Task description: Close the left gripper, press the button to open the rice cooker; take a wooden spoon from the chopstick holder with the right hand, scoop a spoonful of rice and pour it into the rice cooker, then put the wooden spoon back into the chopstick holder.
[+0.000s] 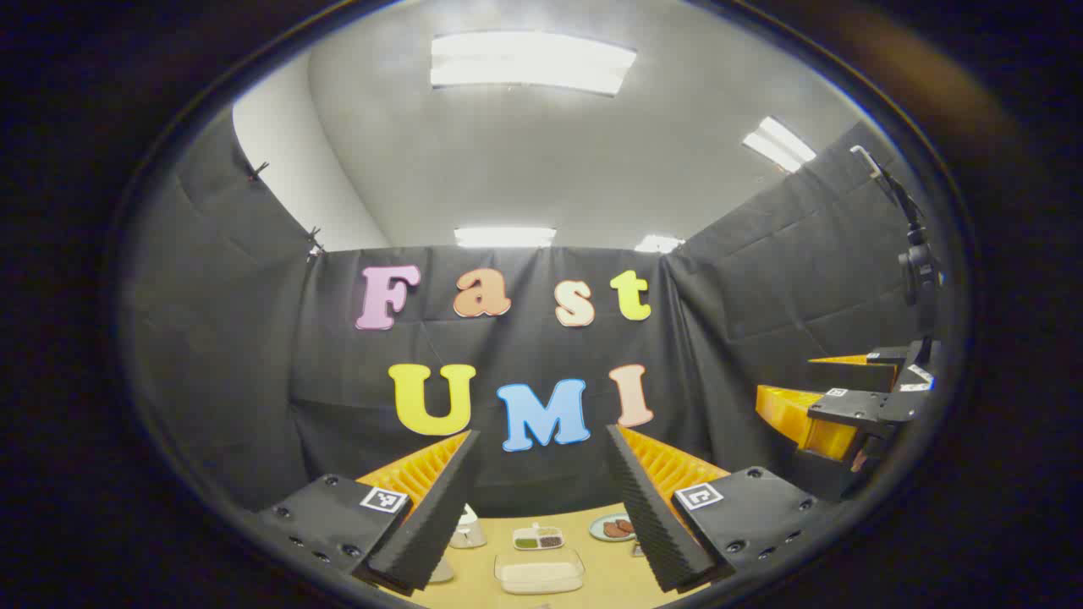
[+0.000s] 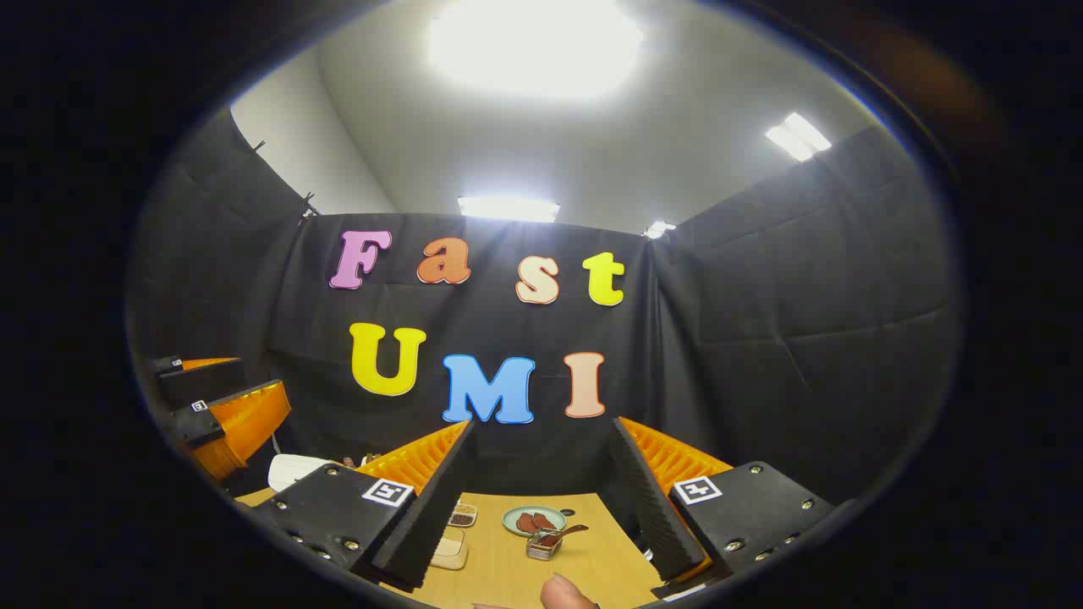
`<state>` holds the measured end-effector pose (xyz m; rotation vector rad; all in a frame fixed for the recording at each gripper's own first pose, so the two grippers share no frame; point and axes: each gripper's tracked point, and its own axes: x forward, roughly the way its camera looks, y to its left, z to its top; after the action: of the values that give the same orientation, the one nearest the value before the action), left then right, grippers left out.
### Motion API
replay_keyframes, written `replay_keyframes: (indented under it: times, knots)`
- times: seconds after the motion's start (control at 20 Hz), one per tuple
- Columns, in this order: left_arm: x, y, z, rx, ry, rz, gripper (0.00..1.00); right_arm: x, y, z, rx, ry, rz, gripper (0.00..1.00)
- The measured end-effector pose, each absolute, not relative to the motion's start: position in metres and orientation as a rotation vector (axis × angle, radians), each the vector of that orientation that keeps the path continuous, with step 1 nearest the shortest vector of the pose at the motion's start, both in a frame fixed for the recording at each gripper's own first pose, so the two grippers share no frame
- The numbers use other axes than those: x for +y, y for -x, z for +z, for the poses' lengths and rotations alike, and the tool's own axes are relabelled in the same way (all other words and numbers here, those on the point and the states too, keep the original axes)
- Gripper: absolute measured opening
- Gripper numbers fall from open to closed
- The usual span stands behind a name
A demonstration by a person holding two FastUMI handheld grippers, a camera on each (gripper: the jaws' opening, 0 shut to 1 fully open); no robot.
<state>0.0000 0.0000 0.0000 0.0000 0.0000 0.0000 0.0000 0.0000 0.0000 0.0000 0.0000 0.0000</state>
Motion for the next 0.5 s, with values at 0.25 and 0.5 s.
replay_keyframes:
  times: [0.25, 0.5]
  knots:
    - [0.015, -0.003, -0.042, 0.131, 0.07, 0.042, 0.99, 0.005, -0.003, -0.003, 0.008, 0.01, 0.013, 0.96]
    - [0.041, 0.0, -0.041, 0.141, 0.087, 0.108, 0.99, 0.014, -0.004, -0.007, 0.016, 0.009, 0.034, 0.96]
